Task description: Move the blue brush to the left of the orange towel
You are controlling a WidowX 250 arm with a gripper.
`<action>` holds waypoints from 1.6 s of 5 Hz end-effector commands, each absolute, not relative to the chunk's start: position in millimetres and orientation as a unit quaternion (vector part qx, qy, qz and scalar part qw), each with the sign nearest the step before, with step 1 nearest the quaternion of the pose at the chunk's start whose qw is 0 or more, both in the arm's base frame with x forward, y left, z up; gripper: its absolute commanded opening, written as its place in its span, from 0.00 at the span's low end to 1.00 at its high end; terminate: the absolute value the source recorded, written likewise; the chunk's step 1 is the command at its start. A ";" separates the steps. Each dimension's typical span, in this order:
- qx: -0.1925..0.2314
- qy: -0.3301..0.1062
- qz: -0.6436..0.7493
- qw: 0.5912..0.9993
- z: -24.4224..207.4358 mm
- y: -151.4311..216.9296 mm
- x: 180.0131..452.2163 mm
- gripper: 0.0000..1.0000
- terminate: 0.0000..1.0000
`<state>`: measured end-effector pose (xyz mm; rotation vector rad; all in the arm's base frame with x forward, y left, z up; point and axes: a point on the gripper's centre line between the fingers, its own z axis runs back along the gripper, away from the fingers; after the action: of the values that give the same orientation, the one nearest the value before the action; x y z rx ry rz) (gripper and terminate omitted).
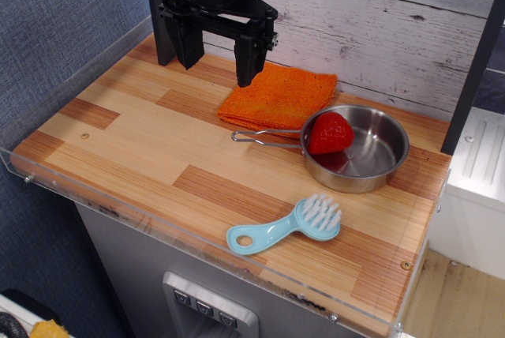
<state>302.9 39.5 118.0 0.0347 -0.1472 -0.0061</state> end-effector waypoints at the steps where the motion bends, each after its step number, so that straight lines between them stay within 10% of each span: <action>1: 0.017 -0.074 -0.003 0.997 118.0 39.5 302.9 1.00 0.00; 2: -0.031 -0.084 -0.043 0.995 100.7 13.8 295.1 1.00 0.00; 8: -0.019 -0.060 -0.237 0.970 32.0 -53.8 249.9 1.00 0.00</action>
<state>247.0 -54.7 23.2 -0.0387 -0.0833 -0.4708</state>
